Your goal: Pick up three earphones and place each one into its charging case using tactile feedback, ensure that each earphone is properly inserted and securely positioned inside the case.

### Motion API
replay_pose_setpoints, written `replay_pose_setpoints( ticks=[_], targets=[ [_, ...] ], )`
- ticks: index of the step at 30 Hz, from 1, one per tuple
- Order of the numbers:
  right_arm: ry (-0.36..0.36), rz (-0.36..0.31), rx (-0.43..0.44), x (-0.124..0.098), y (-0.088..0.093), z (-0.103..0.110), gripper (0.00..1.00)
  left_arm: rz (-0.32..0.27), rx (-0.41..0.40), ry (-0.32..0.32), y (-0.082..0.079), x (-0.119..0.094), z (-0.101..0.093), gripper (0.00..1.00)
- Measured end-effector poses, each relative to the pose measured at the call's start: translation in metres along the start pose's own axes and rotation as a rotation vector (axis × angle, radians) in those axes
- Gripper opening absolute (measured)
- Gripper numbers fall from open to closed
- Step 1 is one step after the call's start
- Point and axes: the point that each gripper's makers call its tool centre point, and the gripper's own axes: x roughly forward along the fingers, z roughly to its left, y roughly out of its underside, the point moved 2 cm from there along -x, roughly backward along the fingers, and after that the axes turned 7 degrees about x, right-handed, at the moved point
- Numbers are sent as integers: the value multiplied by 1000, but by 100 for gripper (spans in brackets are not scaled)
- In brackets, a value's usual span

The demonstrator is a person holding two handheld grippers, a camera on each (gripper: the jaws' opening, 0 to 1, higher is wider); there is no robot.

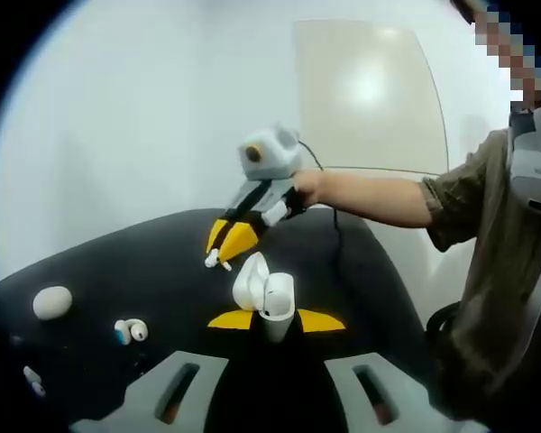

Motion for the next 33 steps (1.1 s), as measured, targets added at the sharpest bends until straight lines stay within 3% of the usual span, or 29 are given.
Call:
replay_pose_setpoints(
  ticks=[9,14,20,24,27,33],
  targets=[
    [59,-186,-176,-27,-40,22,12,0,-1,-1,0,0,1,13],
    [86,-268,-348,-39,-58,47,12,0,-2,-1,0,-1,0,13],
    [51,-228,-548,-38,-58,82,12,0,-5,-1,0,-1,0,13],
    [40,-132,-721,-26,-42,97,12,0,-2,-2,0,-2,0,13],
    [46,-83,-795,-18,-32,101,12,0,-2,-2,0,-2,0,13],
    [30,-50,-837,-10,-21,105,12,0,-2,-2,0,-2,0,13]
  ],
)
